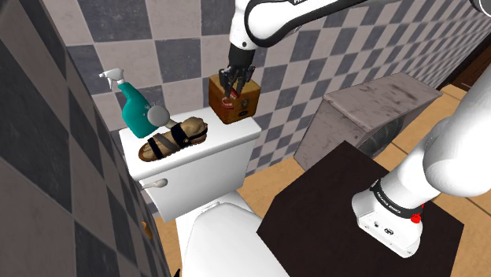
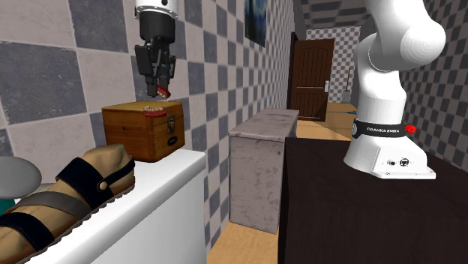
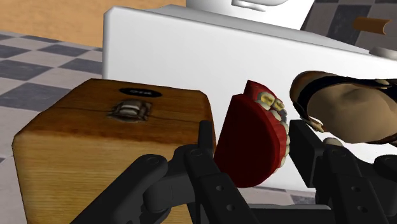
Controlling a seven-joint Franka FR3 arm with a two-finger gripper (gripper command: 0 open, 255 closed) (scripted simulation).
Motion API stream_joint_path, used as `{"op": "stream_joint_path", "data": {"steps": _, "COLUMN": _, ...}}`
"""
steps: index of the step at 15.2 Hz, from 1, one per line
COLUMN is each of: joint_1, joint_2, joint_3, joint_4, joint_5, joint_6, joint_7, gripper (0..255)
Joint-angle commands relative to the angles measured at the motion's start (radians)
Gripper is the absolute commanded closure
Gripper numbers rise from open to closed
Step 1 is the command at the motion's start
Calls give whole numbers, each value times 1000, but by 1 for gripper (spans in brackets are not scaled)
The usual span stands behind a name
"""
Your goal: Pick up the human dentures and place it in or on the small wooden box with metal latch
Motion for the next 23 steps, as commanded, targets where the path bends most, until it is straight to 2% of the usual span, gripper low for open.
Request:
{"op": "stream_joint_path", "data": {"steps": 1, "joint_1": -1, "joint_2": -11, "joint_3": 0, "joint_4": 15, "joint_5": 2, "joint_6": -26, "joint_7": 0, "gripper": 255}}
{"op": "stream_joint_path", "data": {"steps": 15, "joint_1": -4, "joint_2": -69, "joint_3": 2, "joint_4": 133, "joint_5": 13, "joint_6": -201, "joint_7": -1, "gripper": 255}}
{"op": "stream_joint_path", "data": {"steps": 23, "joint_1": -84, "joint_2": 75, "joint_3": -60, "joint_4": 380, "joint_5": 6, "joint_6": -313, "joint_7": -141, "gripper": 255}}
